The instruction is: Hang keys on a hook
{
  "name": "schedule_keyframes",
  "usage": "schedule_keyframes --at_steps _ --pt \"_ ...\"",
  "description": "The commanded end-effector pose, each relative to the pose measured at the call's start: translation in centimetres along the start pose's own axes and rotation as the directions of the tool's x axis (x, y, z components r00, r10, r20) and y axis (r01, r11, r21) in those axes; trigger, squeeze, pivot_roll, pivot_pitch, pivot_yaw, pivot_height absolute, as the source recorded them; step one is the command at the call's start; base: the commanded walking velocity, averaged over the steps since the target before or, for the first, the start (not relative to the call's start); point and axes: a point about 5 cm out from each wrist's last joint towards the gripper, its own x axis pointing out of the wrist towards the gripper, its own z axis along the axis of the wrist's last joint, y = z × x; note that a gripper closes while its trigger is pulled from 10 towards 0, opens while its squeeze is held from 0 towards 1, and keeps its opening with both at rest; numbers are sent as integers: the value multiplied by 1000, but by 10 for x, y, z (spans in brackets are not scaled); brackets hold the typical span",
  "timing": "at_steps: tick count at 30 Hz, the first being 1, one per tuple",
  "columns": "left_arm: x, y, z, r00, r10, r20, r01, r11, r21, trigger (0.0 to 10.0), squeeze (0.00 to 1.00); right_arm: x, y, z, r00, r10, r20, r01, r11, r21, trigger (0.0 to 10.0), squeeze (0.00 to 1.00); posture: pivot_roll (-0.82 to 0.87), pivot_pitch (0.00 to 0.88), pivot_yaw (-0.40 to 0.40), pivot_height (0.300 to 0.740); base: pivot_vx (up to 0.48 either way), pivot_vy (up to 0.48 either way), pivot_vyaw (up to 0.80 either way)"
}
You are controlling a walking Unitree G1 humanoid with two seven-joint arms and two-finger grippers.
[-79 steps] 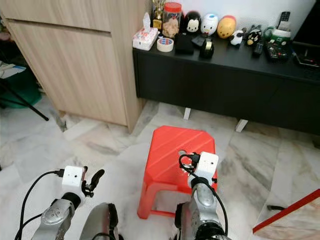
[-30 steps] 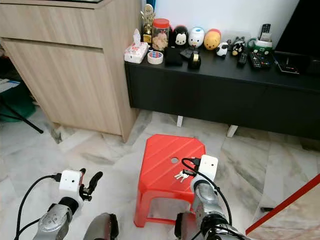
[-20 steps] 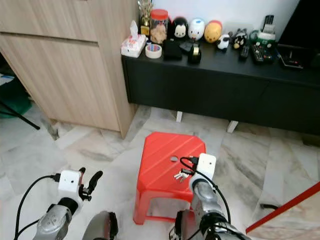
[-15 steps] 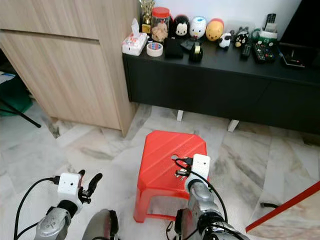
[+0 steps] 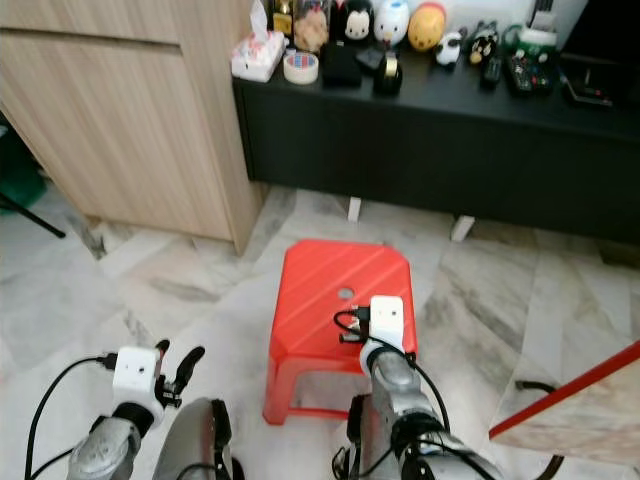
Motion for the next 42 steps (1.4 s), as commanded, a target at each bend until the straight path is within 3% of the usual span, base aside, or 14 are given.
schedule_keyframes --at_steps 1,13,19,27,42 --pt "-2 -4 -1 1000 -13 -11 13 1000 3 10000 0 -1 -1 -6 1000 2 -29 -2 1000 0 10000 0 113 208 -52 562 0 0 0" --pt "-4 -5 -1 1000 -11 -13 11 1000 2 10000 0 3 9 12 995 96 24 -95 995 -7 10000 0 119 208 -55 562 0 0 0" --pt "-3 -4 0 1000 -11 -15 11 1000 2 10000 0 3 15 27 981 154 118 -158 987 20 10000 0 118 208 -50 562 0 0 0" --pt "-1 -2 0 1000 -13 -15 13 1000 3 10000 0 2 23 23 972 206 117 -210 978 20 10000 0 119 206 -48 562 0 0 0" --pt "-3 -1 -3 1000 -13 -25 13 1000 7 10000 0 2 20 18 974 212 83 -214 977 18 10000 0 124 217 -48 562 0 0 0"
